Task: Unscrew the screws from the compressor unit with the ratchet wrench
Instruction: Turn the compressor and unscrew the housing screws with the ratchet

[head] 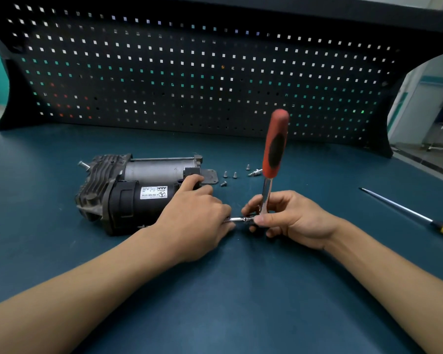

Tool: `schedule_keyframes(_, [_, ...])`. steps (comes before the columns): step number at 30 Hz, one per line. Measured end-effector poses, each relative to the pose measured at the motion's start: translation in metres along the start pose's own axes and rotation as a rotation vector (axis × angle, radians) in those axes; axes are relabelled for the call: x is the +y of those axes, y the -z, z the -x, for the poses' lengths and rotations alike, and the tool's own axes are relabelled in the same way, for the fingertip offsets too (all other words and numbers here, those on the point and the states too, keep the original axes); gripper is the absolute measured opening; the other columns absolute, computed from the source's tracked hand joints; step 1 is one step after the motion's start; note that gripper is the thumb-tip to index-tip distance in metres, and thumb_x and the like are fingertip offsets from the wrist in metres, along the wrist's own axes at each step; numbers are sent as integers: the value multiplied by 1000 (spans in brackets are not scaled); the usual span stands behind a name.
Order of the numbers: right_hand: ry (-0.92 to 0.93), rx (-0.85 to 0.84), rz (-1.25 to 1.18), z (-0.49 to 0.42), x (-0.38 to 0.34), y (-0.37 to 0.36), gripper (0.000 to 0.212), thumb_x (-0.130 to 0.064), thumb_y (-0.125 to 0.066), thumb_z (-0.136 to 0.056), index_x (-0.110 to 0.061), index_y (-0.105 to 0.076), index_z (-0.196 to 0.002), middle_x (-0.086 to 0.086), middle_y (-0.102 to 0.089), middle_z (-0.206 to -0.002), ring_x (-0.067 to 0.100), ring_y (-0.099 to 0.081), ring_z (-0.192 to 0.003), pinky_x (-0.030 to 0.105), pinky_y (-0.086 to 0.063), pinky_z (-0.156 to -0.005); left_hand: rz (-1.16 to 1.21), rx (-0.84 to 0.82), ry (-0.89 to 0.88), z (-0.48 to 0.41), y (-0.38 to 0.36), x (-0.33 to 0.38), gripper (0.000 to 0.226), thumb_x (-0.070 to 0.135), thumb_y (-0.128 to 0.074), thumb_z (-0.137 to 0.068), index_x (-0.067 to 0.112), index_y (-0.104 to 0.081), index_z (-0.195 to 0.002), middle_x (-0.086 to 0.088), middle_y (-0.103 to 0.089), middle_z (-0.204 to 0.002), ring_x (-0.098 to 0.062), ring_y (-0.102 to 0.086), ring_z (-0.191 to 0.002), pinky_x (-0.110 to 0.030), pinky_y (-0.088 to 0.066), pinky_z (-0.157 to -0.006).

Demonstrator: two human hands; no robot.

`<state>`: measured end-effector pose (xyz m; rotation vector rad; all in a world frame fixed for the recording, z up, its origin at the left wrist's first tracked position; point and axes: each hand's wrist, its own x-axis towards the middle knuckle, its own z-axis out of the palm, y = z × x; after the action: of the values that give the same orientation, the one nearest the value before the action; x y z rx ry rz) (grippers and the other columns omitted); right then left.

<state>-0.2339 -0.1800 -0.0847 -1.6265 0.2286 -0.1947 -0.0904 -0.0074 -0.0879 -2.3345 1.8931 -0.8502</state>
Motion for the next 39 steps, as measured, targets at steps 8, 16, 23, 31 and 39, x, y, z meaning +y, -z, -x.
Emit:
schedule_keyframes(8, [5,-13,40,0,0,-2,21,-16,-81,-66,-14,-81,-87,8,-72,-91,16,-69,-79,21,-51,-56,-22,-49,-22,-2,-4,-1,32,45,-32,-104,31,-50,-83,10,-62,-85,-18,-50,-94,-46,-16,-111])
schedule_keyframes(16, [-27,10,33,-2,-2,-5,31,-22,-74,-74,-8,-74,-101,0,-75,-92,16,-70,-79,18,-49,-51,1,-38,20,-3,-4,0,35,48,-35,-102,30,-56,-81,10,-67,-86,-16,-53,-95,-41,-10,-107])
schedule_keyframes(23, [-84,92,-9,-8,-2,-7,35,-41,-69,-75,-16,-71,-99,7,-76,-105,23,-71,-64,19,-45,-41,9,-70,40,-5,0,2,37,51,-35,-101,27,-62,-91,8,-69,-95,-16,-53,-103,-38,-7,-107])
schedule_keyframes(31, [-148,80,-22,-9,-3,-3,40,-39,-69,-76,-8,-65,-102,8,-75,-95,23,-66,-55,21,-45,-40,31,-96,61,-5,2,4,35,53,-40,-100,27,-63,-94,8,-69,-95,-16,-51,-107,-38,-7,-108])
schedule_keyframes(39, [-169,88,-14,-11,-1,-2,27,-29,-65,-87,-7,-63,-102,8,-73,-89,23,-68,-57,20,-46,-40,14,-75,44,-4,3,5,35,52,-40,-100,27,-64,-95,7,-69,-95,-19,-53,-106,-39,-8,-111])
